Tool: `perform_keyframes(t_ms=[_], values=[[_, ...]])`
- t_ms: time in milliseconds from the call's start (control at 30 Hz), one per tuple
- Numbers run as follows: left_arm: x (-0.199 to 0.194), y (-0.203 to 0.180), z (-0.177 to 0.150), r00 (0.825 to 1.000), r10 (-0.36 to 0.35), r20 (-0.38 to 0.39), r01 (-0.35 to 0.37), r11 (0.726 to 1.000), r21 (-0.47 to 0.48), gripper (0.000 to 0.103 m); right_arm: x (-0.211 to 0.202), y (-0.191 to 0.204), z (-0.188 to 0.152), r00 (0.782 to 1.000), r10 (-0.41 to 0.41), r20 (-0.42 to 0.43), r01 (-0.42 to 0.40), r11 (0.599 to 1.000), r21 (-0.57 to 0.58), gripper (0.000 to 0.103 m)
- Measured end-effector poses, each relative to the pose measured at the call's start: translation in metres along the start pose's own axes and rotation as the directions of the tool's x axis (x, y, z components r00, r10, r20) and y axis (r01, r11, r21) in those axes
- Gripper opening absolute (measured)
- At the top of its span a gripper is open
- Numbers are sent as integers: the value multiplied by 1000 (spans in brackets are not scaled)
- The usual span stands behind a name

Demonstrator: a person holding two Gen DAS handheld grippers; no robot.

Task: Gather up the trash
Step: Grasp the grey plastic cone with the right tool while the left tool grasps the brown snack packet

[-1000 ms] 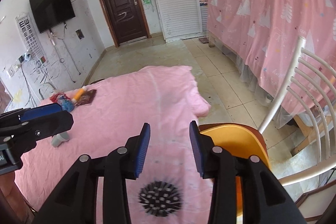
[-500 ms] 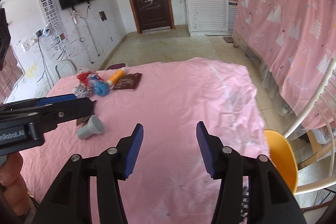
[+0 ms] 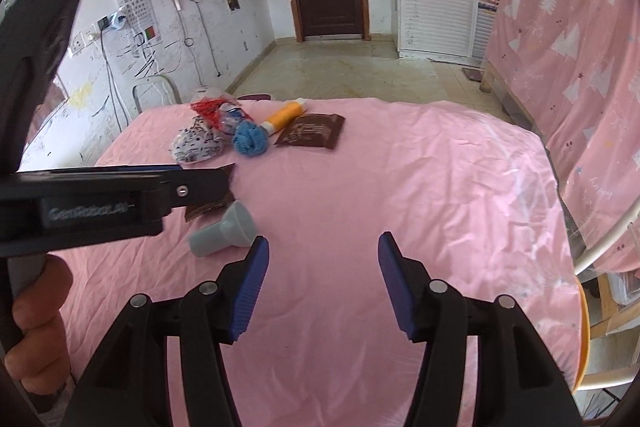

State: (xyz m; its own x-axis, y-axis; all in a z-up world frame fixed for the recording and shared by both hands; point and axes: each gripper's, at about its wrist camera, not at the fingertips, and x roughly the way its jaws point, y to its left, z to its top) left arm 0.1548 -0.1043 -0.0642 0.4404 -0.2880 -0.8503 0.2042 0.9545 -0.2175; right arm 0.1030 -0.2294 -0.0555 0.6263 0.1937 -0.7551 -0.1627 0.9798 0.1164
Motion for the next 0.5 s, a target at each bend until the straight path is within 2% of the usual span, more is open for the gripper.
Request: perform_keyframes(t_ms=[67,167,500], values=[[6,7,2,1000,11,-18,-11,1000,-25,51,3,5,1,1000,19,-4,-19,1000,-13,48],[12,14,5,999,17,-34,-19,999,-50,55,7,11,2,999,43,-11,-43,999,-31,48],[35,24,12,994,57,-98,-67,993,-99,58,15,22,1,993,112,-29,-114,991,-65,52]])
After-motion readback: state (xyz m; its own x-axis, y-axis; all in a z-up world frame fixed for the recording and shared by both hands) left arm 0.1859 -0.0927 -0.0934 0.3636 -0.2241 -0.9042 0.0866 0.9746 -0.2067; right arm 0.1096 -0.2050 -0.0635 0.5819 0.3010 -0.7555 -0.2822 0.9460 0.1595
